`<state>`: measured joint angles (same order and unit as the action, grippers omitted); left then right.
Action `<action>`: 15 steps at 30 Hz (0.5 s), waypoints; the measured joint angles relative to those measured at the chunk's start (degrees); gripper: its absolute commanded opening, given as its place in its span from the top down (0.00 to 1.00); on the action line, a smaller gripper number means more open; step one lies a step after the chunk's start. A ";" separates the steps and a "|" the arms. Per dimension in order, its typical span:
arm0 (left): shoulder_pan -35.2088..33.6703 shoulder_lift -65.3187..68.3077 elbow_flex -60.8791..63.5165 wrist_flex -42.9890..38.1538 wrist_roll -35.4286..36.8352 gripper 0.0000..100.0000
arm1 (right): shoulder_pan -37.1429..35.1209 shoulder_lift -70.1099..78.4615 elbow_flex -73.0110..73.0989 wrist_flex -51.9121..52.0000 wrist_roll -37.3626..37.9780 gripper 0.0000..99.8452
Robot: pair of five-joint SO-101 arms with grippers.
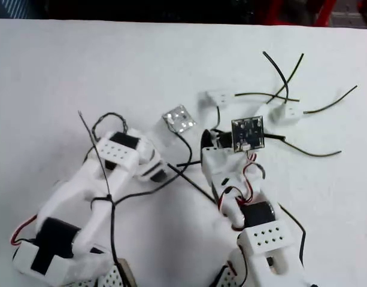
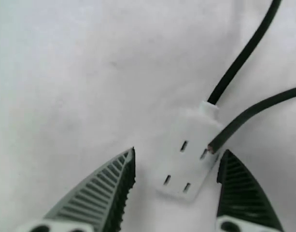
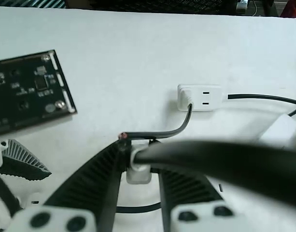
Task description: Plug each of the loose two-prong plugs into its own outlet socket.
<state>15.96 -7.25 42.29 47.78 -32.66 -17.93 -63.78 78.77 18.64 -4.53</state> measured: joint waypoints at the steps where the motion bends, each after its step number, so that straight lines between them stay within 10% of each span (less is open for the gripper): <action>1: 0.26 0.97 -0.26 0.00 0.00 0.73 | 0.00 0.00 0.00 0.00 0.00 0.98; 15: 0.26 22.33 -24.18 17.32 0.00 0.95 | 0.00 0.00 0.00 0.00 0.00 0.98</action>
<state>16.22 15.08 18.11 65.10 -32.66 -17.93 -63.78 78.77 18.64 -4.53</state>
